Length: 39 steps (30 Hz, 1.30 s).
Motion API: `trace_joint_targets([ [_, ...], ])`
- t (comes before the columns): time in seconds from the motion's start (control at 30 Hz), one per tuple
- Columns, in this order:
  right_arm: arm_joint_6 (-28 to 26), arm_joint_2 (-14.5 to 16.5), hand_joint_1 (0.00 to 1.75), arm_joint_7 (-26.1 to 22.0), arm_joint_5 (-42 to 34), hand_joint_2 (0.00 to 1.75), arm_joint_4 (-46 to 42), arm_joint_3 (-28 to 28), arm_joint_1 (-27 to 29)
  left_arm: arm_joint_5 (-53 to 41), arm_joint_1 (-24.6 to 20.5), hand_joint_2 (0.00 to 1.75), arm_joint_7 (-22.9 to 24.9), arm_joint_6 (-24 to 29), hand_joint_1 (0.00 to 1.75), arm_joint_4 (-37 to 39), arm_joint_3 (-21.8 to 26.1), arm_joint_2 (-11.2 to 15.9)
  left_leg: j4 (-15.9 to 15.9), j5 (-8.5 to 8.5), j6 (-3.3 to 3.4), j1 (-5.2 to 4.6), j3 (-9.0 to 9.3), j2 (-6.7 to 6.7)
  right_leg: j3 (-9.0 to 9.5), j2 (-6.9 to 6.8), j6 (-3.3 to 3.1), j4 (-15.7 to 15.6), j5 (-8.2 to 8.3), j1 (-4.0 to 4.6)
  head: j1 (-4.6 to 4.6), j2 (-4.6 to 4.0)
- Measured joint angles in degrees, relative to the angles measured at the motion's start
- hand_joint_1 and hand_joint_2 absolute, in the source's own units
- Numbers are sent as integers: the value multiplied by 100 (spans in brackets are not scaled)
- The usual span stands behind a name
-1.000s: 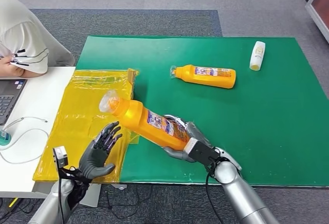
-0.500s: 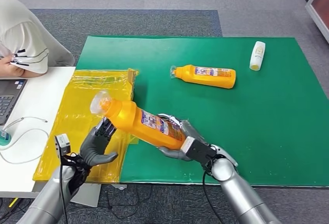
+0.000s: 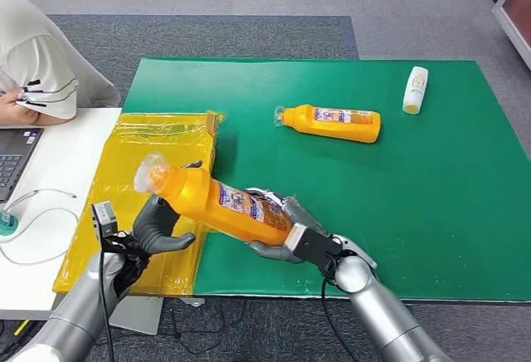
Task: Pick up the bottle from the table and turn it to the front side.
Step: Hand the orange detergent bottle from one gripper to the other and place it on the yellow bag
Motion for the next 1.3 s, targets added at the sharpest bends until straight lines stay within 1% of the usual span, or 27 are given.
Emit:
trace_joint_targets([
  [0.3,58,112,175,-3,-79,175,228,128,-96,103,-228,175,0,-125,0,15,-135,-50,0,1,0,0,0,0,0,0,-1,0,2,0,1,0],
  [0.53,-254,195,175,108,182,175,395,249,-181,217,-271,175,0,-223,0,22,-202,-108,0,0,0,0,4,0,3,0,-1,0,1,0,0,0],
  [1.07,-550,305,175,213,368,175,426,376,-200,301,-279,175,0,-281,0,91,-210,-155,1,3,-3,0,5,1,2,0,-2,0,2,0,0,0],
  [1.1,-586,313,175,222,388,175,425,378,-198,304,-280,175,0,-281,18,96,-210,-155,1,3,-3,0,5,1,2,0,-3,0,2,0,0,0],
  [1.2,-685,338,175,255,443,175,419,388,-188,339,-281,175,-1,-290,149,121,-210,-156,1,4,-3,0,5,1,2,1,-3,0,3,0,1,0],
  [1.23,-713,346,175,267,457,175,415,392,-182,356,-281,175,-1,-303,175,132,-210,-156,1,4,-3,0,4,1,1,1,-3,0,3,0,1,0],
  [1.3,-755,358,175,285,484,175,405,398,-170,391,-279,175,-1,-343,175,156,-210,-155,1,3,-3,0,4,1,1,1,-3,0,3,0,0,0],
])
